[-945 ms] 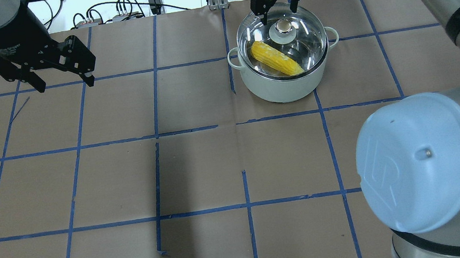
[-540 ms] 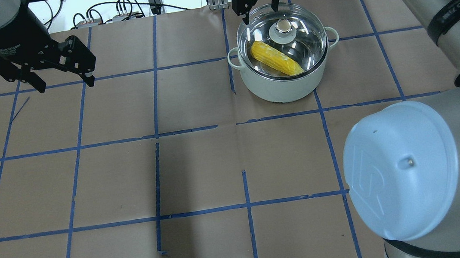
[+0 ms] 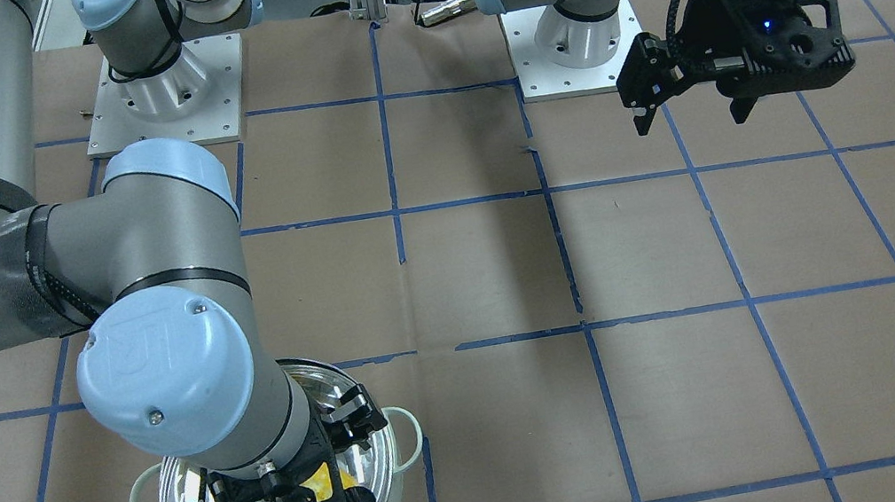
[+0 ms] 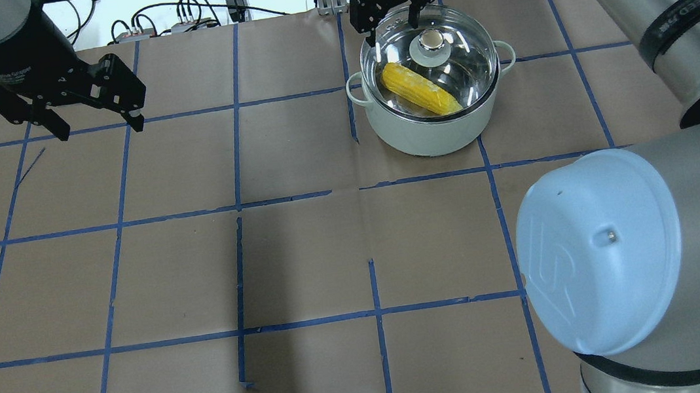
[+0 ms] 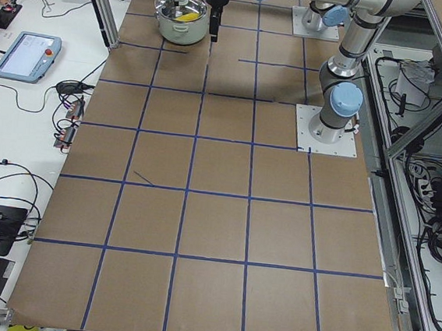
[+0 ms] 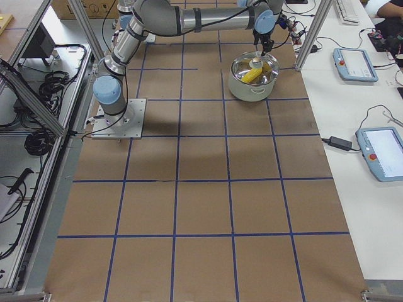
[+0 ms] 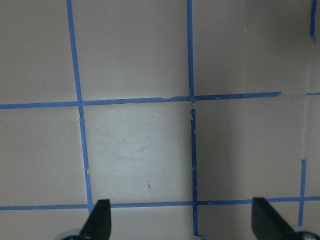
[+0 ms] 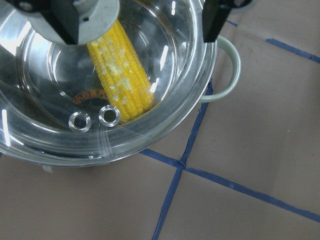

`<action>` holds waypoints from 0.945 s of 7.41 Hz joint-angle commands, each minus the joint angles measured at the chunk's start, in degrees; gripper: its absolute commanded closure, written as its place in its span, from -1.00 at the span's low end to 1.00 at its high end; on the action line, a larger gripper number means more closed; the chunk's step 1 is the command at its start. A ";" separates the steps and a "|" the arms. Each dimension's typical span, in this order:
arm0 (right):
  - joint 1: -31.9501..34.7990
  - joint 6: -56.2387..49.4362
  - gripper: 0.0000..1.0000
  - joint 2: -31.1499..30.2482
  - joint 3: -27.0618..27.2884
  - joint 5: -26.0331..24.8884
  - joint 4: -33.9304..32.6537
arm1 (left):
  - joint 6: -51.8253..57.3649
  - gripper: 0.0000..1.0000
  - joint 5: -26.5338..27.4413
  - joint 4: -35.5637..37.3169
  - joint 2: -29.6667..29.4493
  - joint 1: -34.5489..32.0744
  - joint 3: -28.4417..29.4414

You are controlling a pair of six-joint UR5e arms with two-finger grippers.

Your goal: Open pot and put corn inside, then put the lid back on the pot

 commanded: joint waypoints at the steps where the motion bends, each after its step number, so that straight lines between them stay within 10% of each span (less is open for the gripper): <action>1: -0.07 0.18 -0.74 0.03 0.31 -0.21 0.38 | 0.00 -1.00 0.00 -0.09 0.00 0.00 -0.07; 7: -0.68 0.62 -0.71 -0.59 3.57 -0.92 0.65 | 0.00 -1.00 0.00 0.00 0.00 0.00 -0.07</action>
